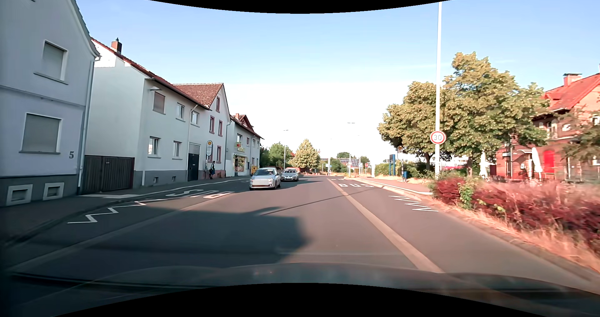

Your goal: Follow the waypoints while adhering to traffic rules and regulations

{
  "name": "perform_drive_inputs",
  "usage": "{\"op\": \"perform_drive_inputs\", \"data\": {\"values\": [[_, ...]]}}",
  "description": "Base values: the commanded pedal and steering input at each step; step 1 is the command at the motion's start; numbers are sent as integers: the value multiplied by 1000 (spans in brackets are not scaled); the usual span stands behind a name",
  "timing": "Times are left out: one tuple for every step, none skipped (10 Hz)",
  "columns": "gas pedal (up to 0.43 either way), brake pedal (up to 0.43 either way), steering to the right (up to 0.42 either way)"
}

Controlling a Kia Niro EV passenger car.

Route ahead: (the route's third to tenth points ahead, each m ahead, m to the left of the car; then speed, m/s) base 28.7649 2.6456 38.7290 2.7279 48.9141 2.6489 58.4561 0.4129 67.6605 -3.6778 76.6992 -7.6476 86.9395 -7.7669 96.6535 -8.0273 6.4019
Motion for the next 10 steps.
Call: {"op": "perform_drive_inputs", "data": {"values": [[370,0,-9],[370,0,-9],[370,0,-8],[370,0,-6],[370,0,-5],[358,0,-5],[331,0,-5],[311,0,-5],[299,0,-5],[280,0,-5]]}}
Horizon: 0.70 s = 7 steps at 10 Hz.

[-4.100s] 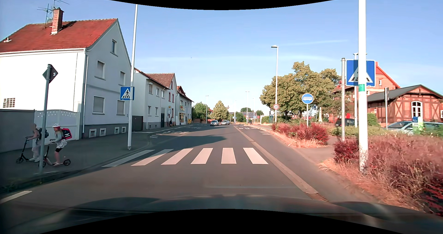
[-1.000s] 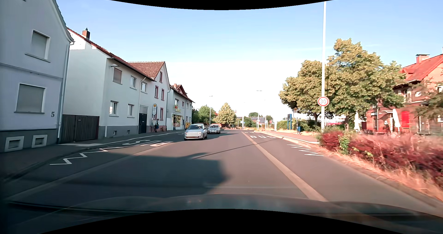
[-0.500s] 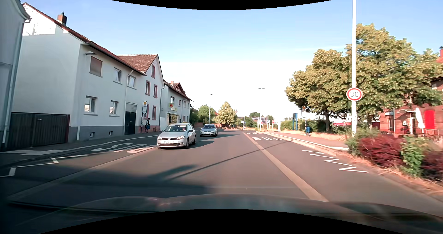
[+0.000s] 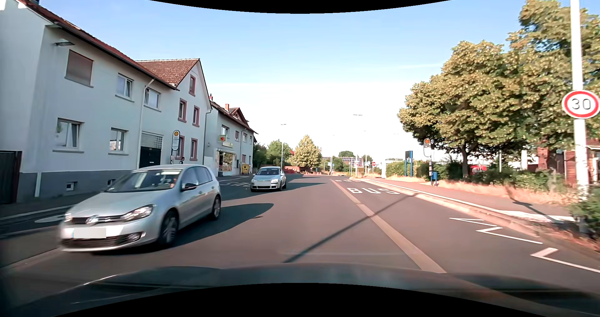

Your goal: Follow the waypoints while adhering to traffic rules and regulations

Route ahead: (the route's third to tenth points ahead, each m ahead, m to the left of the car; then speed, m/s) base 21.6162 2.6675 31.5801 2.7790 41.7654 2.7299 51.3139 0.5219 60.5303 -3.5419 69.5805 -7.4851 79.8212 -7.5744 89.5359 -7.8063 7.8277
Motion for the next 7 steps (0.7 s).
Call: {"op": "perform_drive_inputs", "data": {"values": [[260,0,-5],[248,0,-4],[228,0,-3],[189,0,-3],[138,0,-3],[98,0,-3],[28,0,-3]]}}
